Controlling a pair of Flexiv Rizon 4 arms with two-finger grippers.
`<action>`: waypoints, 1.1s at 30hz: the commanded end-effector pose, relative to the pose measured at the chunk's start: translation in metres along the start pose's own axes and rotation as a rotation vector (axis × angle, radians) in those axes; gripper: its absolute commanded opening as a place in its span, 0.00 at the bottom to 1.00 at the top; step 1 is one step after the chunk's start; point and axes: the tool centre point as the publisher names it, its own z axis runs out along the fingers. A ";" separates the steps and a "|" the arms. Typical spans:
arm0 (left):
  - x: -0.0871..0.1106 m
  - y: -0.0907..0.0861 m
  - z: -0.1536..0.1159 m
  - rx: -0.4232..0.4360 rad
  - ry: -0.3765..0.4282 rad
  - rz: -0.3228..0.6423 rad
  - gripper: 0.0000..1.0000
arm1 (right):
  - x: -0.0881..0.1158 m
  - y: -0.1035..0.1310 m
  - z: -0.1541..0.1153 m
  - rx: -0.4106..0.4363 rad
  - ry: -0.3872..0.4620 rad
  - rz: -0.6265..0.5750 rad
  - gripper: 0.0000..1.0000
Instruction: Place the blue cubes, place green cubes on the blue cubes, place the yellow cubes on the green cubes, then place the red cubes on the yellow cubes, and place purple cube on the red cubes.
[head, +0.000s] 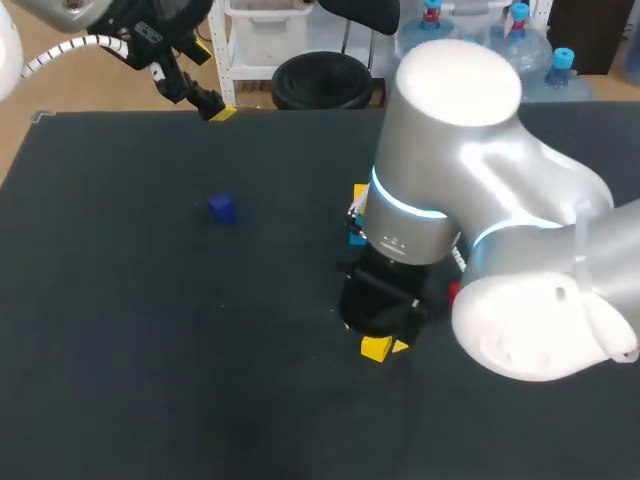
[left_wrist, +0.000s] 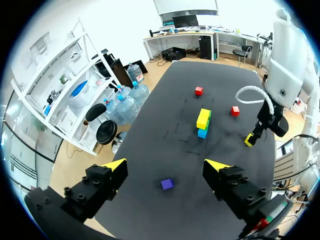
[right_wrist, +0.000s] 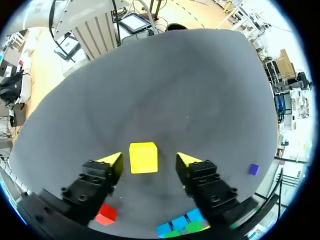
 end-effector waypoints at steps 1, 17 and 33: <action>0.001 0.001 0.000 0.002 -0.002 0.002 1.00 | 0.004 -0.004 0.009 -0.016 0.001 0.003 0.38; 0.001 0.001 0.000 0.002 -0.002 0.002 1.00 | 0.022 0.010 -0.005 -0.038 -0.010 0.064 0.00; 0.001 0.001 0.000 0.002 -0.002 0.002 1.00 | 0.075 0.082 -0.089 -0.090 -0.036 0.599 0.00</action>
